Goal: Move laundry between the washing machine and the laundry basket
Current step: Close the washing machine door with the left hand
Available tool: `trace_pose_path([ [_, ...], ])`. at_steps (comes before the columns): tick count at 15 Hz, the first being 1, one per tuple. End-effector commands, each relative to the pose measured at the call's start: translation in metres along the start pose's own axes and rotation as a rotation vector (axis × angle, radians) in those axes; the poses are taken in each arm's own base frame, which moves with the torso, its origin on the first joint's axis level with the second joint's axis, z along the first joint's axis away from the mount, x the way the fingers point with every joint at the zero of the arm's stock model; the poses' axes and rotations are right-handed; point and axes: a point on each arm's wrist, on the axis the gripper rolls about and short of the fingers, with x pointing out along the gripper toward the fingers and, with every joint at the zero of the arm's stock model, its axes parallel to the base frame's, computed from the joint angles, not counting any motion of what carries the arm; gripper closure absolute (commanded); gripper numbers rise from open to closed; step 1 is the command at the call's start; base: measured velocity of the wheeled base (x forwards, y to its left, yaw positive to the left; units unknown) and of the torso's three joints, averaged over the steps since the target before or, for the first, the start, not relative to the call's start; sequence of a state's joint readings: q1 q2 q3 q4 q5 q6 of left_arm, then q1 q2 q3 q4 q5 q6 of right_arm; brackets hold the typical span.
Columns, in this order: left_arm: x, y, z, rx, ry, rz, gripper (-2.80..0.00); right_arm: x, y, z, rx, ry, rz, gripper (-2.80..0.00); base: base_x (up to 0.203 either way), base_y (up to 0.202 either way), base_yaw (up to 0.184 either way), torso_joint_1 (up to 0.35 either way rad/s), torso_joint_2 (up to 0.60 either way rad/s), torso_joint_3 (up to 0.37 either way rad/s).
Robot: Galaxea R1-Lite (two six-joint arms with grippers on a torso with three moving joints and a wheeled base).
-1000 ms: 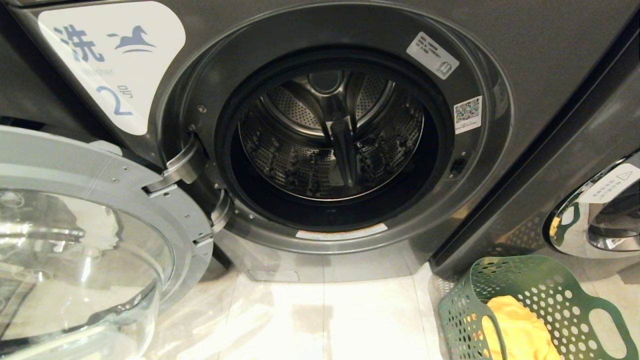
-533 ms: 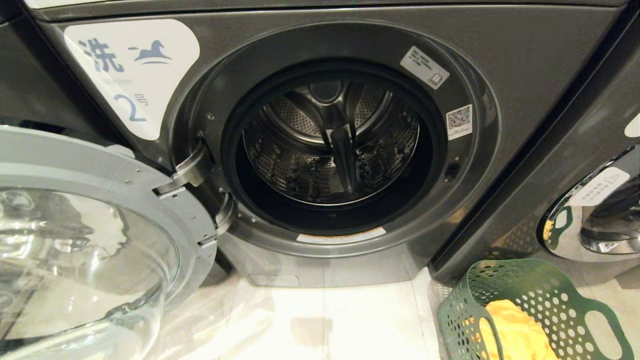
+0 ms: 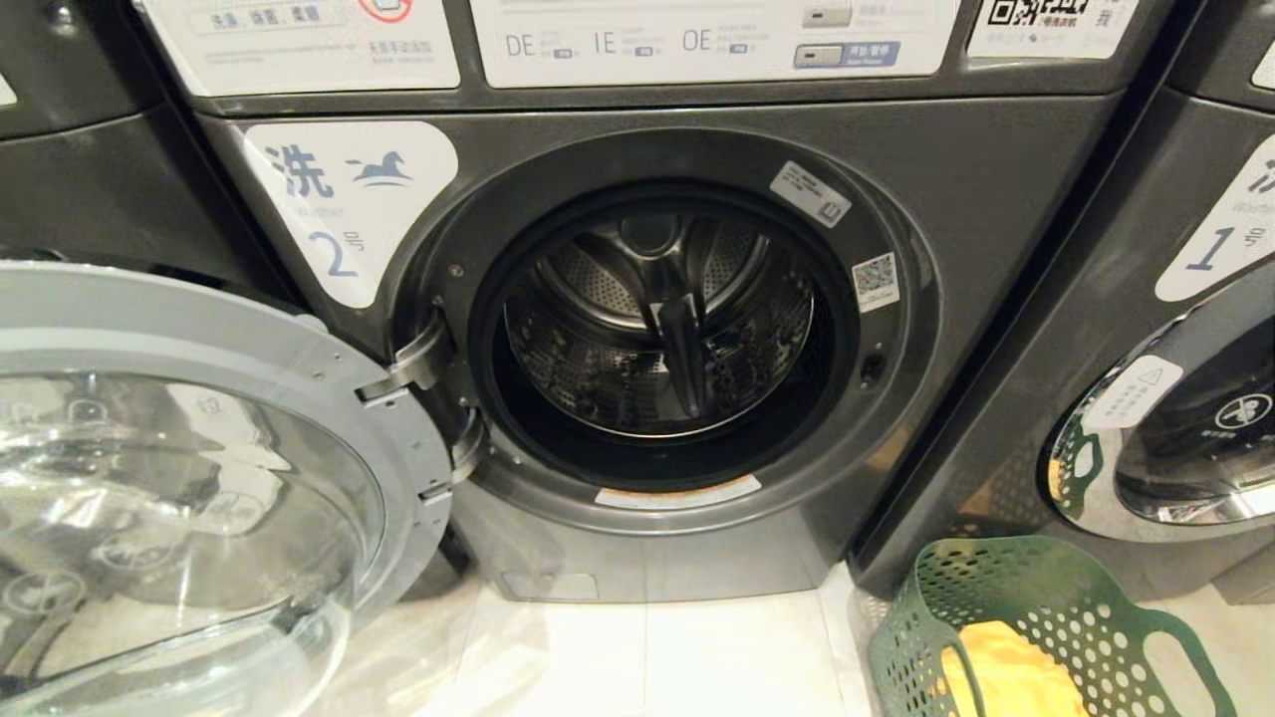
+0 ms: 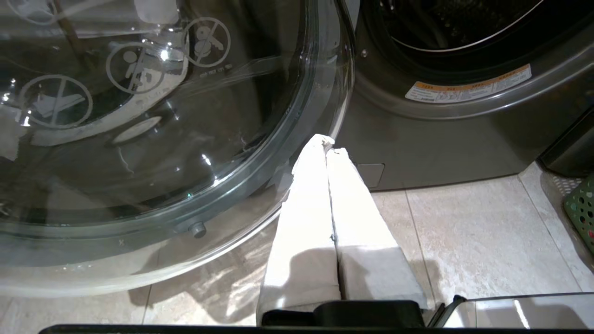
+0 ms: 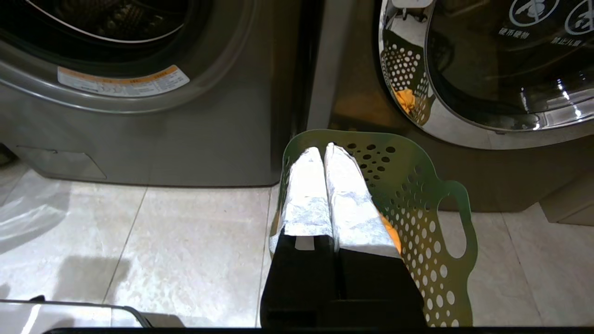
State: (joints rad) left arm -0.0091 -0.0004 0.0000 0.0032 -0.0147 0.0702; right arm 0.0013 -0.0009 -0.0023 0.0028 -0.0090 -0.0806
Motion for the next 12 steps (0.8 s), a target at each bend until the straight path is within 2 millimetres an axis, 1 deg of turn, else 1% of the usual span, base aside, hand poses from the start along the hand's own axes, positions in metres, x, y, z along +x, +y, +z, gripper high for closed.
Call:
trace_pose_path([
  [1, -0.0001, -0.0001, 0.0000, 0.000, -0.001, 0.001, 0.00, 0.0001, 0.0000, -0.0001, -0.001, 0.002, 0.000, 0.00, 0.000, 0.000, 0.000, 0.006, 0.00, 0.205],
  [8, -0.0001, 0.0000, 0.0000, 0.002, -0.001, 0.001, 0.00, 0.0001, 0.0000, -0.0002, 0.004, 0.002, 0.000, 0.00, 0.000, 0.000, 0.000, 0.000, 0.00, 0.195],
  [12, -0.0001, 0.0000, 0.0000, -0.001, -0.001, -0.001, 0.00, 0.0000, 0.0000, 0.0002, 0.005, 0.000, 0.000, 0.00, 0.000, 0.000, 0.000, 0.005, 0.00, 0.052],
])
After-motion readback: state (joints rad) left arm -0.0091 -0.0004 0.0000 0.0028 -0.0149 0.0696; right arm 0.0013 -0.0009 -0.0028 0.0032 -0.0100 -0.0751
